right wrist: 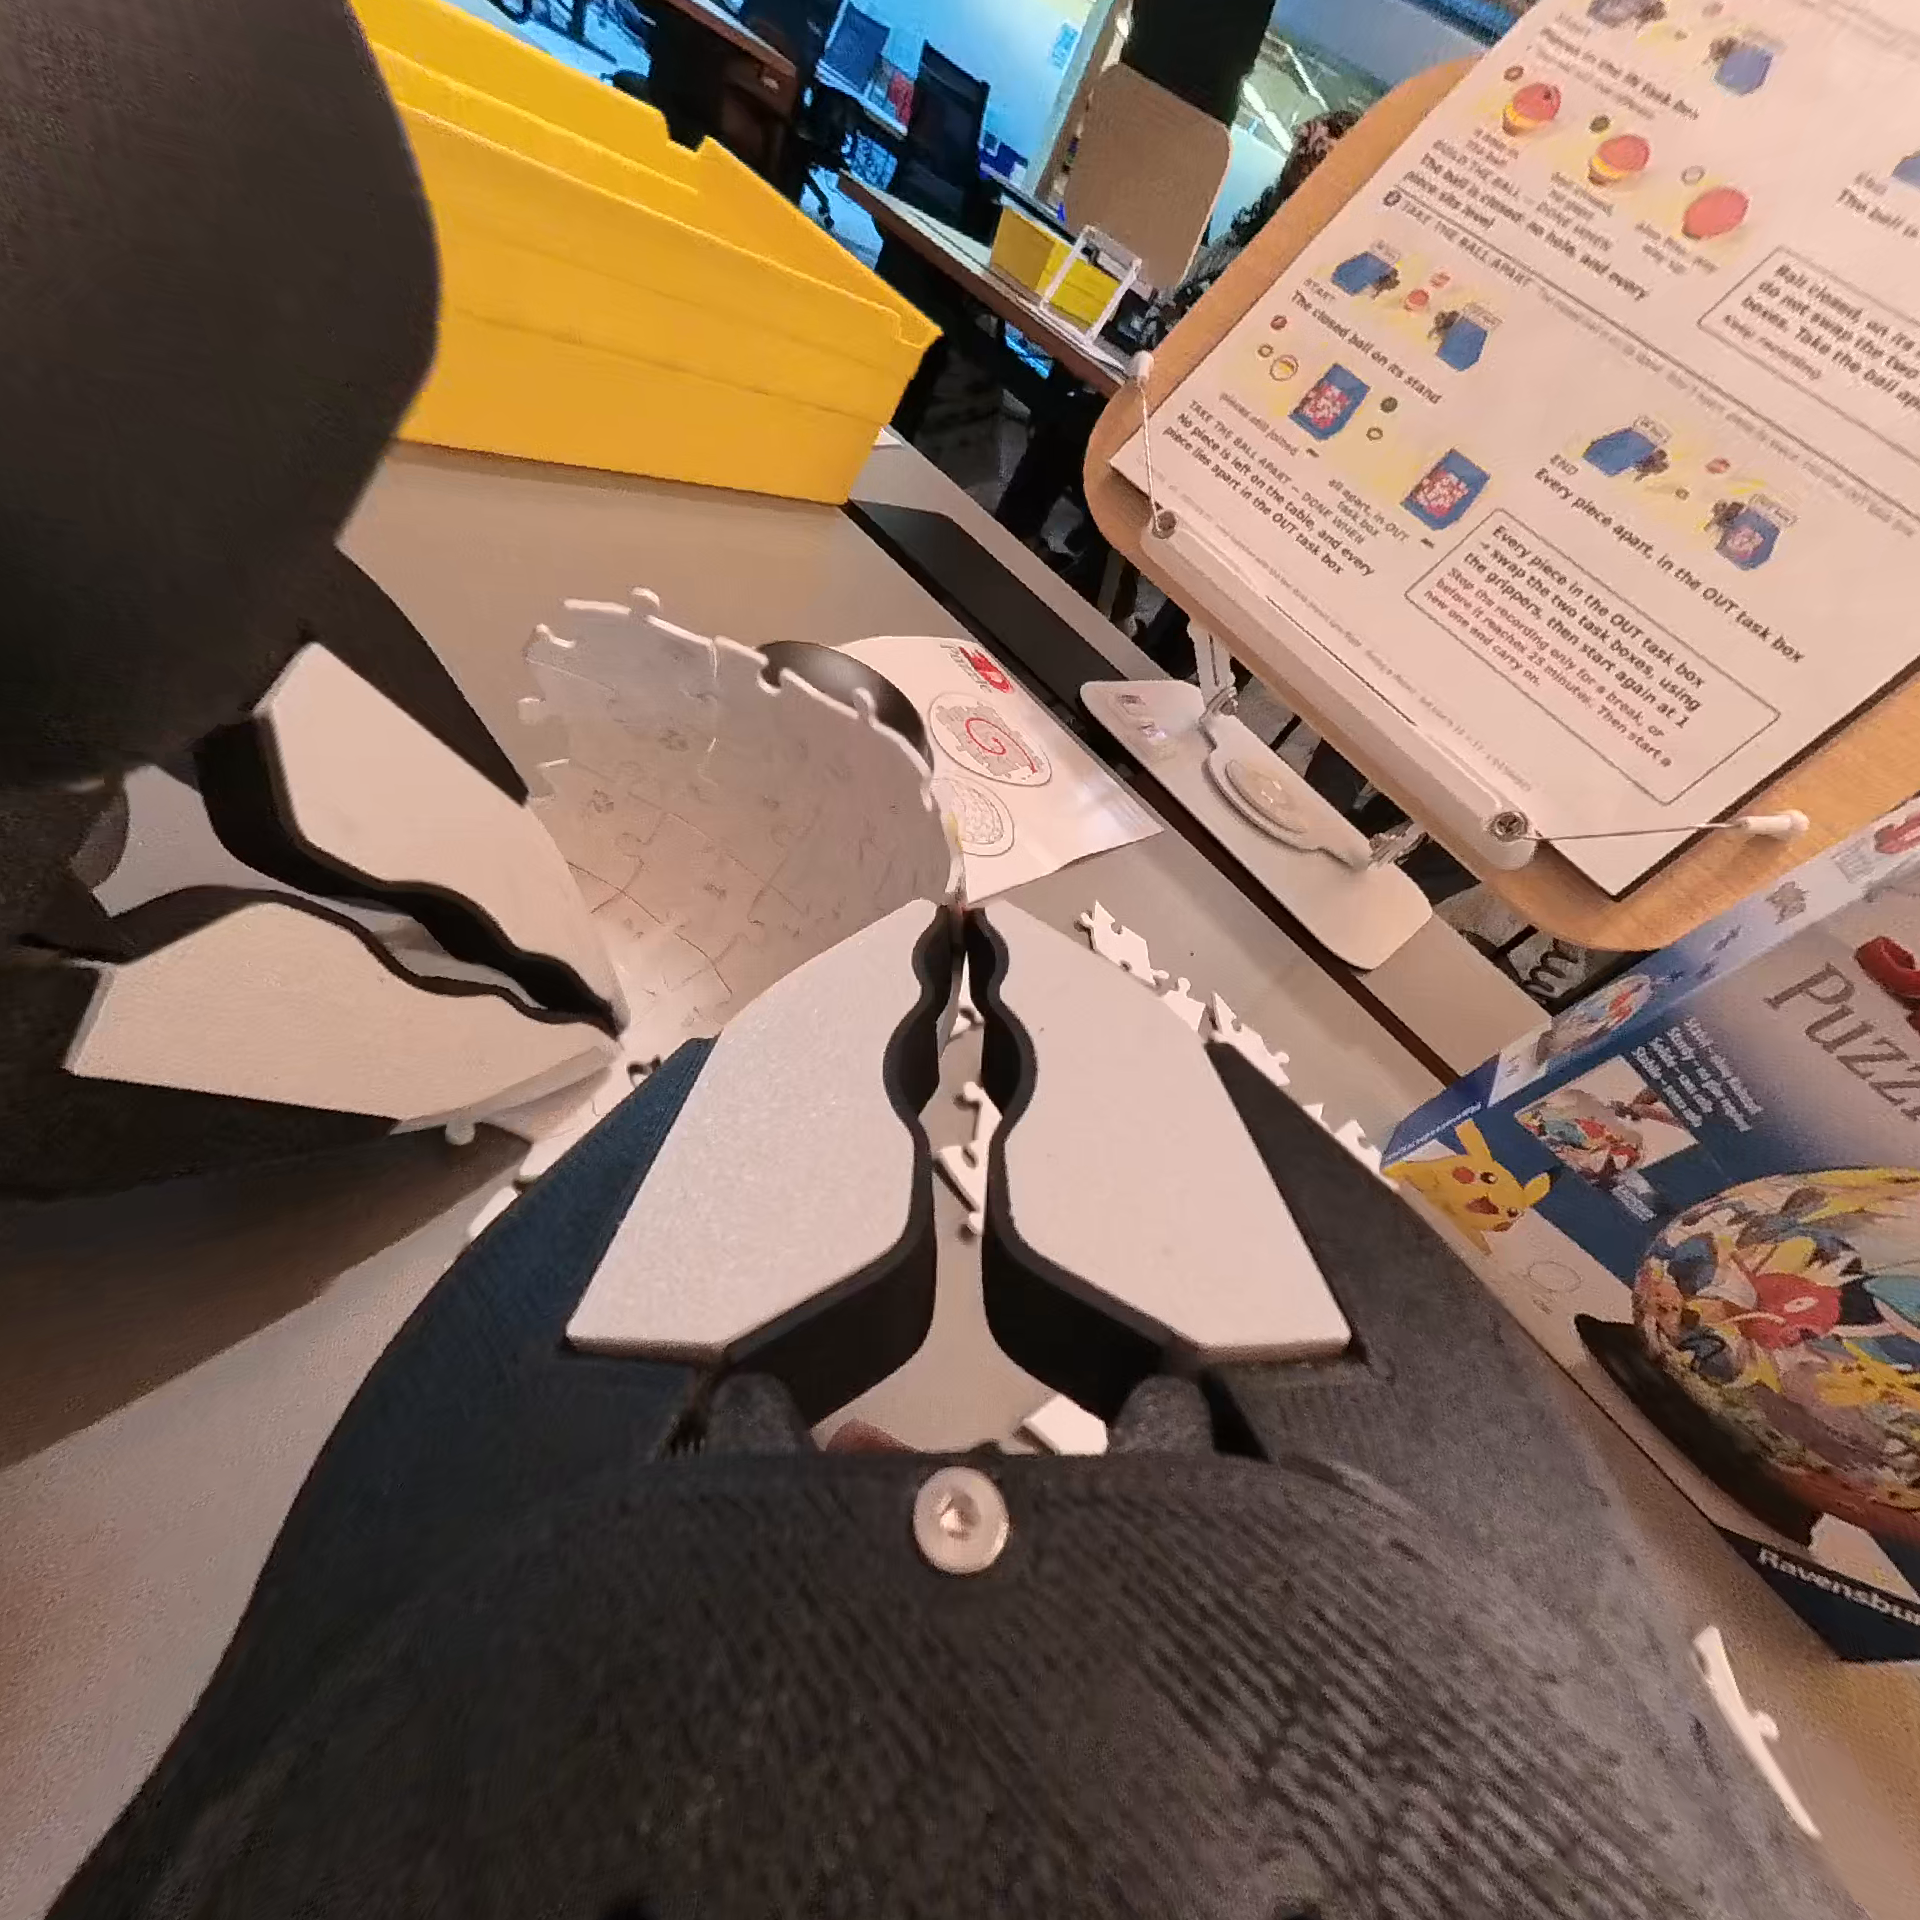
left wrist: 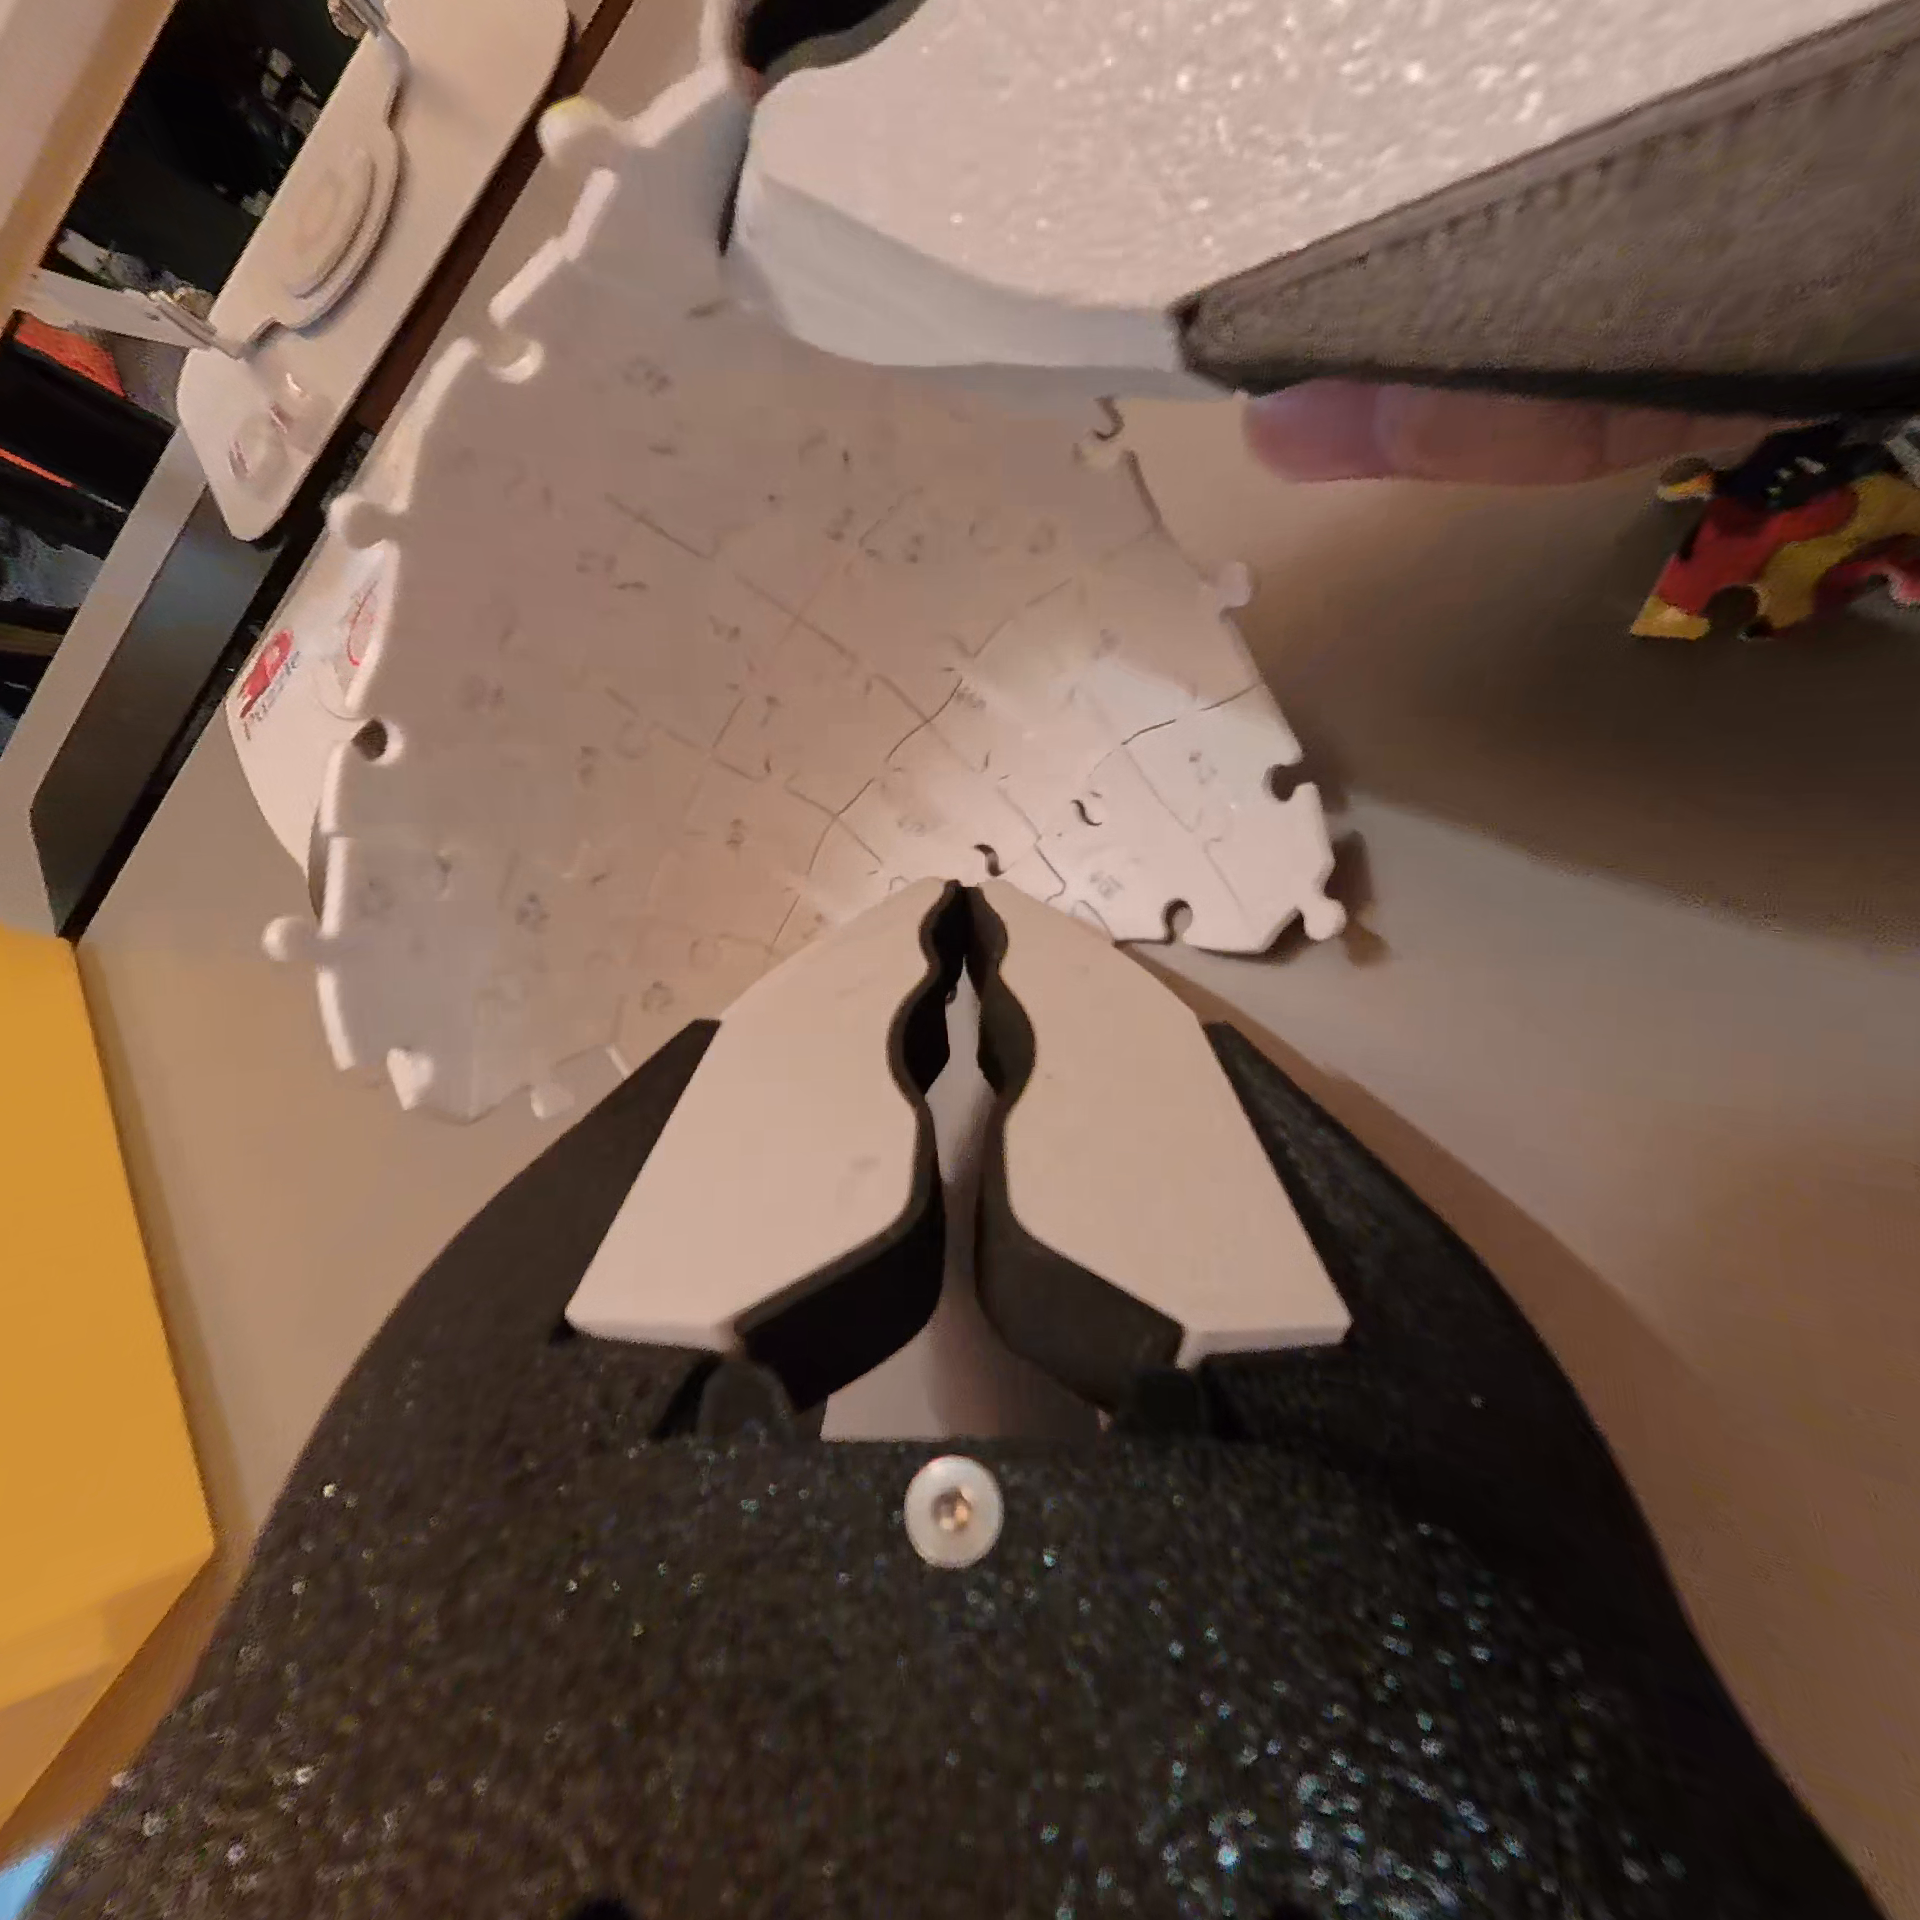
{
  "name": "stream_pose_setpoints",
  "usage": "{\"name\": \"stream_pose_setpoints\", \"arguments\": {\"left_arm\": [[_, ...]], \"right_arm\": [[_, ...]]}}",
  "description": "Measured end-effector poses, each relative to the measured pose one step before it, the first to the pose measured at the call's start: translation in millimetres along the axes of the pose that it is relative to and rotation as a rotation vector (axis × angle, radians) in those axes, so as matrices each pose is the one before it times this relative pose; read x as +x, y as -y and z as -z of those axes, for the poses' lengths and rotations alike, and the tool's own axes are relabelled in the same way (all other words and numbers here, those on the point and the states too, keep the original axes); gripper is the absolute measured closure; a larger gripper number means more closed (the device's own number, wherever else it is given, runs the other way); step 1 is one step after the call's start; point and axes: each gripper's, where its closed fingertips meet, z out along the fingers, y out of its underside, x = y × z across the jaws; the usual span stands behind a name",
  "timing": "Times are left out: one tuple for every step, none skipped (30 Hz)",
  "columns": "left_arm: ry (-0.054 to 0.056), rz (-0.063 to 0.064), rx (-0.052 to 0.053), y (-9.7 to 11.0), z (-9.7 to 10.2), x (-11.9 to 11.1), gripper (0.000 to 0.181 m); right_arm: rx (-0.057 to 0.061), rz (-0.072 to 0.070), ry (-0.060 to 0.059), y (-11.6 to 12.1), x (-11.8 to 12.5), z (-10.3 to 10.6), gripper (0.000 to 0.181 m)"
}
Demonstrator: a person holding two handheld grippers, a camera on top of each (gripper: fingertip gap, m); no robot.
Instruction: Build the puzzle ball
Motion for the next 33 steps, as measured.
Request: {"name": "stream_pose_setpoints", "arguments": {"left_arm": [[0.0113,-0.0038,0.0001,0.24,-0.16,0.65,0.181],[0.008,0.0014,0.0019,0.62,-0.27,0.51,0.181],[0.0061,0.0133,0.0002,0.54,-0.42,-0.17,0.181],[-0.0003,0.0219,0.0009,0.58,-0.52,-0.23,0.181],[-0.0055,0.0229,0.0044,0.84,-0.52,-0.17,0.181],[-0.0077,0.0181,-0.0008,0.19,-0.48,-0.06,0.181],[-0.0052,0.0128,-0.0072,-0.5,-0.4,-0.23,0.181],[-0.002,0.0099,-0.0064,-0.19,-0.41,0.06,0.181],[-0.0003,0.0078,-0.0045,0.19,-0.38,0.2,0.181],[-0.0009,0.0021,-0.0078,-0.18,-0.4,0.31,0.181],[-0.003,-0.0021,-0.0049,0.09,-0.21,0.78,0.181],[-0.0032,0.0011,0.0038,0.91,-0.12,0.95,0.181],[-0.0009,0.0,0.0068,0.83,0.04,0.7,0.181],[0.0011,-0.0011,0.0012,-0.07,0.45,0.33,0.181],[0.0031,0.006,0.0021,0.05,1.42,0.0,0.181],[0.0102,0.0084,0.0177,1.97,2.95,-0.9,0.181],[0.0164,0.0031,0.0211,2.12,4.05,-1.86,0.181],[0.0138,-0.0051,0.0057,-0.3,3.92,-1.99,0.181],[0.0064,-0.0117,-0.0098,-2.41,3.21,-1.3,0.181],[0.0092,-0.0124,-0.0079,-2.23,3.25,-2.03,0.181],[0.0134,-0.0071,0.0069,-0.1,4.12,-3.27,0.181],[0.0052,-0.002,0.0283,3.04,5.61,-3.0,0.181],[-0.0028,0.0012,0.0443,5.24,7.02,-3.25,0.181],[-0.0078,-0.0021,0.0535,6.55,7.7,-3.66,0.177],[-0.0203,-0.0119,0.0498,5.62,7.42,-2.47,0.172],[-0.0289,-0.0191,0.0329,2.87,6.78,-1.85,0.168],[-0.0179,-0.0196,0.0179,0.4,5.68,-3.42,0.163],[-0.0057,-0.0253,0.0145,-1.03,4.66,-4.89,0.16],[-0.0063,-0.0309,0.0107,-2.35,3.6,-4.14,0.157],[-0.013,-0.0299,0.0023,-3.58,2.85,-2.25,0.156],[-0.0172,-0.03,0.0012,-3.2,2.19,-0.37,0.155],[-0.0141,-0.0371,0.0109,-1.72,1.42,0.92,0.154],[-0.0105,-0.0494,0.0107,-2.43,0.31,2.21,0.153]], "right_arm": [[0.0014,-0.0014,-0.002,-0.25,-0.28,0.26,0.178],[0.006,-0.0031,-0.0019,0.04,-0.1,0.61,0.178],[0.0093,-0.0044,0.0032,0.73,-0.5,0.57,0.178],[0.0007,-0.0105,0.0017,-0.5,-0.14,0.26,0.178],[-0.0006,-0.0074,0.0021,-0.62,0.04,0.13,0.178],[0.003,-0.0028,0.0028,0.02,0.04,0.18,0.178],[0.0029,-0.0019,0.003,0.26,-0.2,0.19,0.178],[0.0021,-0.0022,0.0003,0.21,-0.11,0.02,0.178],[-0.0029,0.0025,-0.0034,-0.36,0.21,-0.07,0.178],[0.0015,0.006,0.0002,0.36,-0.2,0.0,0.178],[0.0053,0.0016,0.0029,0.88,-0.64,0.11,0.178],[0.0011,0.002,0.0,0.48,-0.39,0.06,0.178],[-0.0029,0.006,-0.001,-0.06,-0.16,-0.17,0.178],[0.0009,0.0051,-0.0014,0.28,-0.07,0.04,0.178],[-0.0061,0.007,-0.0072,-0.52,0.64,-0.03,0.178],[-0.0066,0.0115,-0.0073,-0.65,0.72,-0.14,0.178],[0.0024,0.0057,-0.0013,0.26,-0.24,-0.06,0.179],[0.0028,-0.0015,0.0003,0.36,-0.19,-0.06,0.178],[-0.0036,-0.001,-0.0013,-0.52,0.34,-0.12,0.178],[-0.0041,-0.0013,-0.0011,-0.69,0.48,-0.1,0.178],[-0.0035,-0.0059,-0.0007,-0.57,0.43,-0.04,0.178],[-0.0069,-0.0107,-0.0006,-1.07,0.57,-0.17,0.178],[-0.0092,-0.0141,0.0011,-1.38,0.99,-0.33,0.179],[-0.0123,-0.0172,0.0004,-2.39,1.46,-0.56,0.178],[-0.018,-0.0193,-0.0004,-3.49,2.24,-0.4,0.178],[-0.0163,-0.0167,0.0042,-3.07,1.89,-0.52,0.178],[-0.012,-0.0115,0.0069,-2.56,1.61,-0.72,0.178],[-0.0129,-0.0104,0.0045,-2.57,1.66,-1.05,0.178],[-0.0108,-0.0088,0.0052,-2.12,1.14,-1.21,0.178],[-0.0037,-0.003,0.0076,-0.79,0.07,-0.67,0.178],[-0.0024,0.0036,0.0059,-0.41,-0.33,-0.09,0.177],[-0.0026,0.0097,0.007,-0.56,-1.35,0.15,0.177],[-0.002,0.0152,0.0129,-0.21,-2.76,0.24,0.176]]}}
